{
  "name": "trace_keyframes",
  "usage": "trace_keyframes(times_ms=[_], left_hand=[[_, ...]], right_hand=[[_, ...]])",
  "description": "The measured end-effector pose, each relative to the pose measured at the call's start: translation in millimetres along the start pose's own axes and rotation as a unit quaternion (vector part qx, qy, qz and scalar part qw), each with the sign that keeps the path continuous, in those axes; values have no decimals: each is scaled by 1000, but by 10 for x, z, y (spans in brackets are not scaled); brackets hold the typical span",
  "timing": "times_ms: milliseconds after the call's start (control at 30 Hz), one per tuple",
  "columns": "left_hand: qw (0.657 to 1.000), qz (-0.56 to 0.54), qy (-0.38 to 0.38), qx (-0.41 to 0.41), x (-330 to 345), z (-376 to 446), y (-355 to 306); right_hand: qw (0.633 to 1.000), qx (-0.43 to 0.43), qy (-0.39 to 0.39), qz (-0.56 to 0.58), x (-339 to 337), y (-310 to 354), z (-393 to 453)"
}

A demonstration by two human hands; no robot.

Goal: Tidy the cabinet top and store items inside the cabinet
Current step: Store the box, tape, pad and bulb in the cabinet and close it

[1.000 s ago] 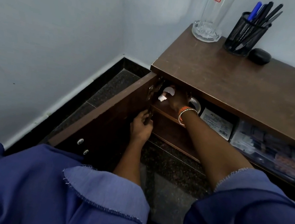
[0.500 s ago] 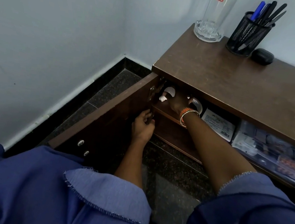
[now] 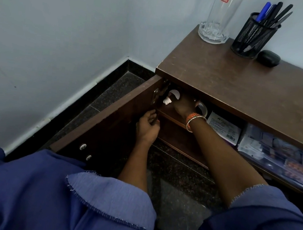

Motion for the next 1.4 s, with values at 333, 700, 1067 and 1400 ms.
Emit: trace_keyframes(times_ms=[333, 700, 1067, 1400], left_hand=[[987, 86, -105, 90, -31, -330, -530], [859, 400, 5, 320, 676, -824, -1233], [633, 490, 314, 510, 2570, -1734, -1118], [486, 502, 478, 532, 3469, -2681, -749]], right_hand=[[989, -68, -135, -10, -76, 103, -616], [961, -144, -233, 43, -649, 3, -1945], [907, 86, -411, -30, -1643, -1253, -3582], [912, 397, -100, 26, -1714, -2515, -4519]])
Point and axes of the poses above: each hand's wrist, its own z-axis towards the middle knuckle, its own x-axis out of the palm, y = z × x, the point moved 6 cm from there along z, towards the middle knuckle, and after that the axes turned 13 degrees about y, right-handed, at the moved point
